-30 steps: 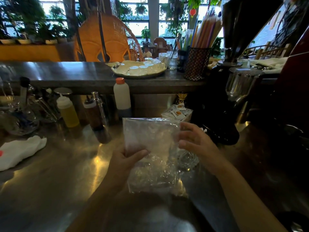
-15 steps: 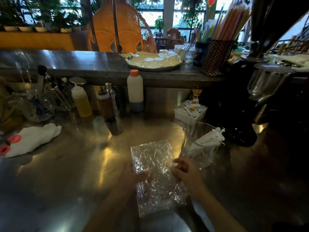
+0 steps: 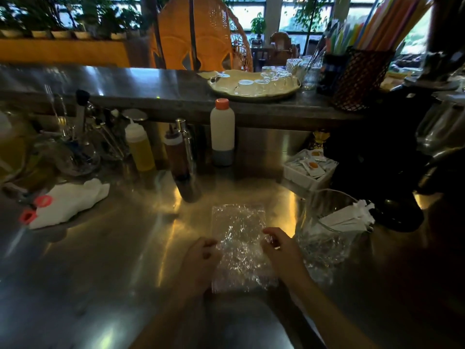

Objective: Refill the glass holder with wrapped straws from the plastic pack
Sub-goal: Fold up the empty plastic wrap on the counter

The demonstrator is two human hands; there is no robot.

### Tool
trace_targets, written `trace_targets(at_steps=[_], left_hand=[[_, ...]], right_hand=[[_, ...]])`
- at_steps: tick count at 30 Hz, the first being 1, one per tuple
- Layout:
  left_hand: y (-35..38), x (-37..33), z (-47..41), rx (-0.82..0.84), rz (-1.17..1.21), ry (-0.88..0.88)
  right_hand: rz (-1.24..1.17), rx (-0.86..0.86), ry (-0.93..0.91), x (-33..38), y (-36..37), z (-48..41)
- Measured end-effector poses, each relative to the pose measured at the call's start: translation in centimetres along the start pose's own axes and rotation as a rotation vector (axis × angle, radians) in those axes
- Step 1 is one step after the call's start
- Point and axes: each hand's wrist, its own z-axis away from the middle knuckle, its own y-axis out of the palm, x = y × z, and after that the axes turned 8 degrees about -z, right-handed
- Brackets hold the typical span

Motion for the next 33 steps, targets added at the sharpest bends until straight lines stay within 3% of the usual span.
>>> trace_targets(at_steps=[8, 15, 28, 33], left_hand=[[-0.1, -0.8, -6.4, -0.017, -0.133, 0.034], [0.0, 0.9, -9.7, -0.004, -0.229, 0.002], [-0.2, 3.6, -12.1, -0.036, -0.907, 0.258], [-0.8, 2.5, -12.4, -0.018, -1.001, 0.286]], right_hand=[[0.197, 0.107, 0.03, 0.5, 2.4, -6.1], [0.51, 0.151, -0.02, -1.4, 4.0, -8.5], [0.934, 0.189, -0.179, -2.2, 3.8, -9.8], [0.902, 0.265, -0.163, -1.1, 3.6, -10.7]])
